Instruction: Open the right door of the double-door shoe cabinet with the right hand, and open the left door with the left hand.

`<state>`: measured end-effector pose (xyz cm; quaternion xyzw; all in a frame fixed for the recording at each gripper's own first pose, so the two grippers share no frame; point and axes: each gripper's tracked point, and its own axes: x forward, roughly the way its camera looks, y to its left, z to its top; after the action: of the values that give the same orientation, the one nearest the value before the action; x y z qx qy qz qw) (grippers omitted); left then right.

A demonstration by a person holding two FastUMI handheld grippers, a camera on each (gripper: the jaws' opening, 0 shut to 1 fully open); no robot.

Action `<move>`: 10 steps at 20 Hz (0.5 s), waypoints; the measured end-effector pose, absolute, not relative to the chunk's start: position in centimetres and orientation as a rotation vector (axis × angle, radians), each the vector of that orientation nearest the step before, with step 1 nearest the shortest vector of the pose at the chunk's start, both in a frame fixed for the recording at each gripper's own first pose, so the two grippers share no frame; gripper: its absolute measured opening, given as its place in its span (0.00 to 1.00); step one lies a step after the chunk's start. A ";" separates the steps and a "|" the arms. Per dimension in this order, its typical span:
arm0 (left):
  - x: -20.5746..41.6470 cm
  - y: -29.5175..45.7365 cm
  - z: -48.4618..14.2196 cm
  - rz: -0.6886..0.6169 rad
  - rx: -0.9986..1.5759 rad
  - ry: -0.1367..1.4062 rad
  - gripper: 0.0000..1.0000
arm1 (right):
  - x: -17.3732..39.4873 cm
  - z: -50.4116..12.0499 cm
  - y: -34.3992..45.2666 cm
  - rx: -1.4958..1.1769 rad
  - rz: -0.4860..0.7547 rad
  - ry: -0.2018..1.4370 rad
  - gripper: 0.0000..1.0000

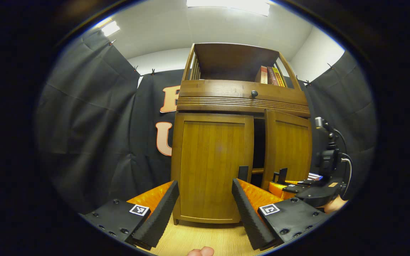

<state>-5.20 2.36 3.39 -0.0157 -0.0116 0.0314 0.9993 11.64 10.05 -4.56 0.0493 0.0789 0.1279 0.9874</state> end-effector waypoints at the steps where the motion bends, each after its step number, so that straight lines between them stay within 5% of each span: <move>1: -5.3 2.4 3.3 0.066 -0.032 -0.022 0.96 | 11.0 -4.6 9.8 0.105 0.254 0.162 0.28; 10: -5.4 2.6 3.7 0.067 -0.029 -0.027 0.96 | 5.9 -4.1 6.5 0.116 0.225 0.165 0.28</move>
<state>-5.42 2.57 3.67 -0.0144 -0.0133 0.0336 0.9992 5.93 6.48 -4.11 0.0578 0.0820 0.1123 0.9886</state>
